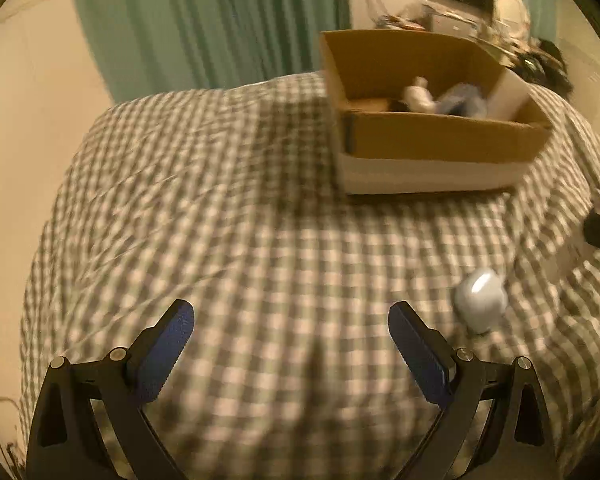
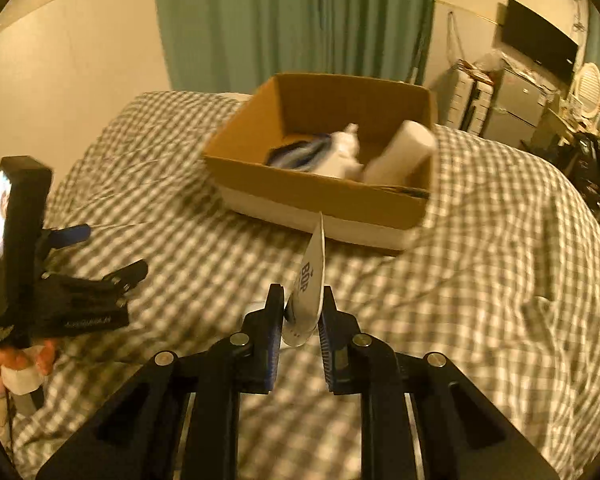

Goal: Organize objects
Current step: 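Grasp the white toothpaste tube with the right tool, then grasp the white earbuds case with the left tool, then lower the earbuds case into the box with the left tool while the right tool releases the tube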

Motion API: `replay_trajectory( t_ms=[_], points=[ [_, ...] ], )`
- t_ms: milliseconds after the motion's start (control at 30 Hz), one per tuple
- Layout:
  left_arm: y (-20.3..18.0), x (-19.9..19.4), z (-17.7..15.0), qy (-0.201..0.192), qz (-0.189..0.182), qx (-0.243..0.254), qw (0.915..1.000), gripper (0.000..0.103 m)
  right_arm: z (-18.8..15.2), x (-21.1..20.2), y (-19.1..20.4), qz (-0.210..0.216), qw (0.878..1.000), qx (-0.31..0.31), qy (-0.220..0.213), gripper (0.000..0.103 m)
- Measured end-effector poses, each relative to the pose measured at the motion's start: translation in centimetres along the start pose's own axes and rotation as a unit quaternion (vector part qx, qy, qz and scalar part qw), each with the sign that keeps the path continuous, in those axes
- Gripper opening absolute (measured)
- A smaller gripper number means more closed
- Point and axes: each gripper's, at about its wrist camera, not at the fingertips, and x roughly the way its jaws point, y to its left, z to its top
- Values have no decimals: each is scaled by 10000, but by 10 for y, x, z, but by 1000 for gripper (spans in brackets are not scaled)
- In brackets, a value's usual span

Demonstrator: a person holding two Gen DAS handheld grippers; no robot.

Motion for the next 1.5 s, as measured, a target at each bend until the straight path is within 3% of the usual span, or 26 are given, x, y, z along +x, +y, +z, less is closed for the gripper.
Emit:
replay_trajectory(
  t_ms=[167,333,600,667,733,800,867,1000,1267,1500],
  points=[
    [-44,8,11,-24,-363,214,9991,100,-1,16,-29,-71,9994,217,244,16],
    [-90,27,16,147,-692,407,9967,100,-1,27,-45,120,9983,472,310,16],
    [-120,62,8,505,-1074,542,9915,97,-9,30,-44,104,9981,490,361,16],
    [-118,66,6,498,-1179,525,9904,71,-11,28,-45,111,9980,548,284,16],
    [-113,67,6,489,-1224,416,9904,56,-13,25,-44,72,9982,553,226,16],
    [-107,66,7,524,-1224,288,9907,56,-15,25,-40,-21,9984,513,217,16],
    [-101,62,7,625,-893,277,9937,56,-17,25,-37,-74,9987,465,219,16],
    [-82,46,10,642,-828,82,9945,56,-17,12,-35,-230,9985,481,-73,16],
    [-46,-5,37,19,-656,-16,9978,56,-16,-13,-18,-198,9985,462,-225,16],
    [-35,-52,23,-218,-543,-19,9983,56,-8,-46,8,-207,9984,238,-470,16]
  ],
)
